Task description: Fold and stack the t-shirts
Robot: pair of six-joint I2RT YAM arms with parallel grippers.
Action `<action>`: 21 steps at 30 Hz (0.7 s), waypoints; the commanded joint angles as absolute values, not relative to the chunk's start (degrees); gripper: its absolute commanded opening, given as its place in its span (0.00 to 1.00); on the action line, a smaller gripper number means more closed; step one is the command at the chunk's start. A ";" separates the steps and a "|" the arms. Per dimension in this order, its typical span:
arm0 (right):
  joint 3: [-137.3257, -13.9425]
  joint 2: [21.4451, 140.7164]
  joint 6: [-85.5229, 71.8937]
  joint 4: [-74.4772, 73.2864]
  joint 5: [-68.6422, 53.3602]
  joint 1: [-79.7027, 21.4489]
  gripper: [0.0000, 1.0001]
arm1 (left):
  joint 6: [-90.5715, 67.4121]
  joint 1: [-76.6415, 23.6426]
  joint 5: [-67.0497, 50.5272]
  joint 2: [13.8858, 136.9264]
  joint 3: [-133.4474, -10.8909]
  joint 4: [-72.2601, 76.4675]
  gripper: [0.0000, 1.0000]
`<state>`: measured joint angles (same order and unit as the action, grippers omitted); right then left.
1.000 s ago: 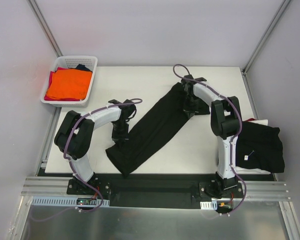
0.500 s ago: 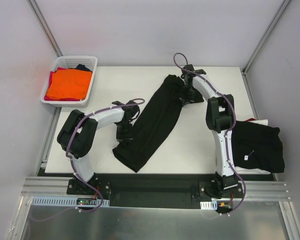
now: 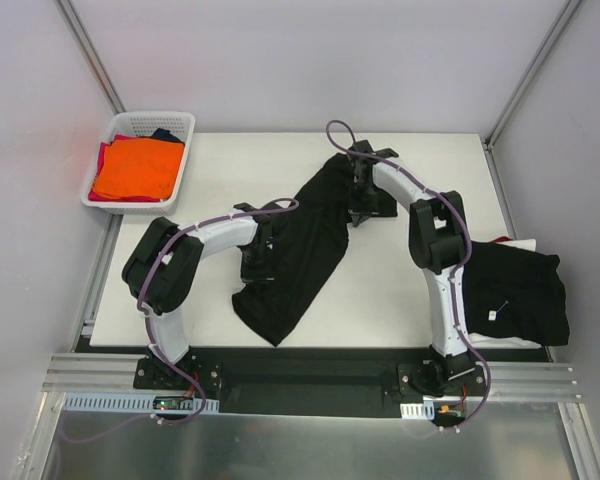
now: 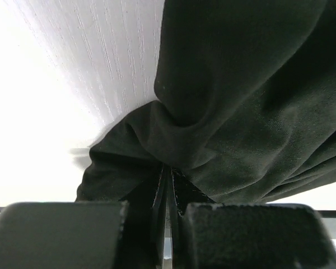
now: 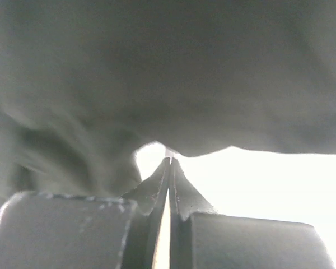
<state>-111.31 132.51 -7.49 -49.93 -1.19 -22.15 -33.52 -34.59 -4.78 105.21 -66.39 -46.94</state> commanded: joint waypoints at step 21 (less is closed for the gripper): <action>-114.34 125.24 -4.13 -50.20 -6.94 -12.66 0.01 | -32.34 -35.42 -5.71 101.16 -78.55 -53.79 0.02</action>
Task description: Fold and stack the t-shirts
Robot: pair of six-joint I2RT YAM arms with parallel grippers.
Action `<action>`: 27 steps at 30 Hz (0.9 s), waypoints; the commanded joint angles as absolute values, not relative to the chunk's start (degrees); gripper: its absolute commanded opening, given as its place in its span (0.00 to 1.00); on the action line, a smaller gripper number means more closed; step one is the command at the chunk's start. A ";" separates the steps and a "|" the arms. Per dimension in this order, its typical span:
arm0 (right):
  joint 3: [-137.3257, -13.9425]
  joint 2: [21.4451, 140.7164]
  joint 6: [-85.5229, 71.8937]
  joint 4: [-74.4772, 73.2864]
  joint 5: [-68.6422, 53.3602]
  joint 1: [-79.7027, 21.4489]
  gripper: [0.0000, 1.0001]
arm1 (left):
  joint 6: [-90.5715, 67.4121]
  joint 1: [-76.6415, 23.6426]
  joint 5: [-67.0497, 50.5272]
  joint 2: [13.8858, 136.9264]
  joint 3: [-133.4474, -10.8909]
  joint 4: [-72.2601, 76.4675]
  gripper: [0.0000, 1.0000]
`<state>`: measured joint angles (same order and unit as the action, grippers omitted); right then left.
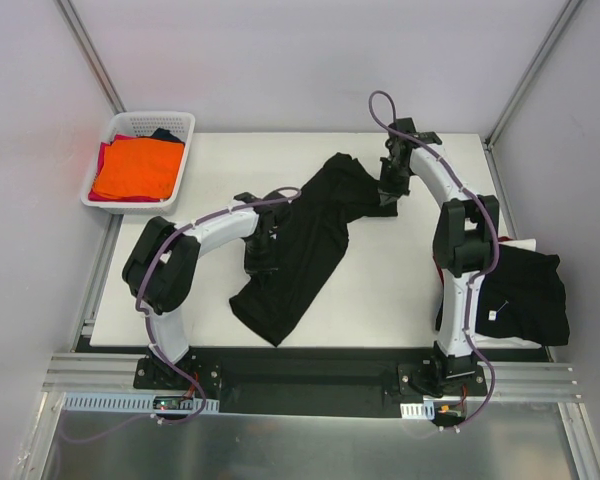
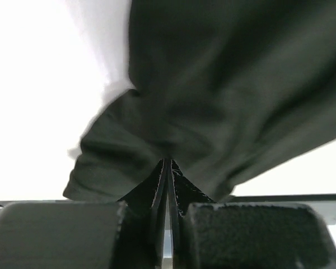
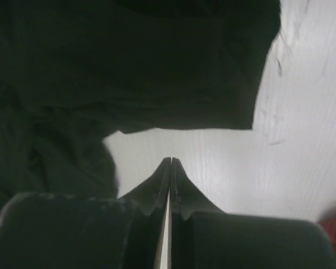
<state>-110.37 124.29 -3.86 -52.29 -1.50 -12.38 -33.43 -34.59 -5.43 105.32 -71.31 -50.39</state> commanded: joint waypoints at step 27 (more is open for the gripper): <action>-110.83 132.27 -5.10 -46.41 -9.32 -8.97 0.01 | -29.88 -35.86 -6.77 106.70 -73.39 -52.47 0.01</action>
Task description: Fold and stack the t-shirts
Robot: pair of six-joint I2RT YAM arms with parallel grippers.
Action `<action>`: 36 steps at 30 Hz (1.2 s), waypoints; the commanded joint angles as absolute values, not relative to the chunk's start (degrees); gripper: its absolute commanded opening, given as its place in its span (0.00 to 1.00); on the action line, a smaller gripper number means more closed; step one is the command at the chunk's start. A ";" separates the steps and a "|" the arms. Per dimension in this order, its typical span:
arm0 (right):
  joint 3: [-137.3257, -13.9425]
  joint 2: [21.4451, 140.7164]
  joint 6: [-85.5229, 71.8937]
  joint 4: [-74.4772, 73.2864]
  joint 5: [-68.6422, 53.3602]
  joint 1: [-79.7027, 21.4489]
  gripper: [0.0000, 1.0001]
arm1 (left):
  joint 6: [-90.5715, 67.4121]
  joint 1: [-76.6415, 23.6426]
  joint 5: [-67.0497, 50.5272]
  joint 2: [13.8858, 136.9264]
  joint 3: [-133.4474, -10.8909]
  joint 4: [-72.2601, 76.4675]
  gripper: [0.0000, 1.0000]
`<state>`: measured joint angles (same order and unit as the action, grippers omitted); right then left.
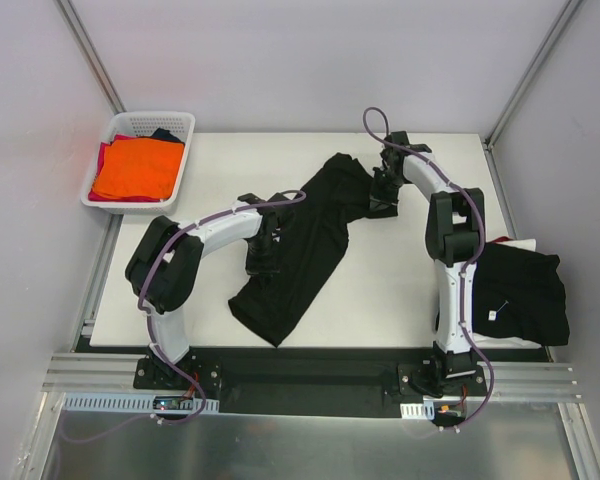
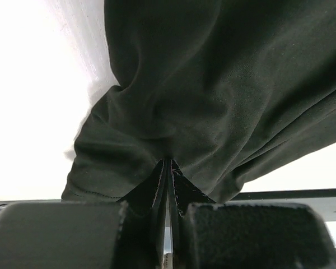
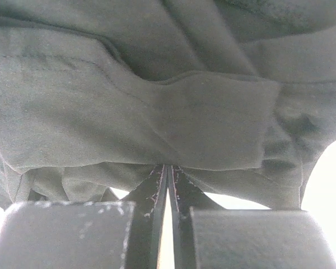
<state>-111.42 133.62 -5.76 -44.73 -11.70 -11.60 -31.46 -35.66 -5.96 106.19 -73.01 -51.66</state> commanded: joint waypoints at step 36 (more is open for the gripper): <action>-121.63 140.27 -6.50 -46.67 -14.22 -2.37 0.01 | -30.06 -35.86 -5.80 101.16 -62.41 -51.86 0.02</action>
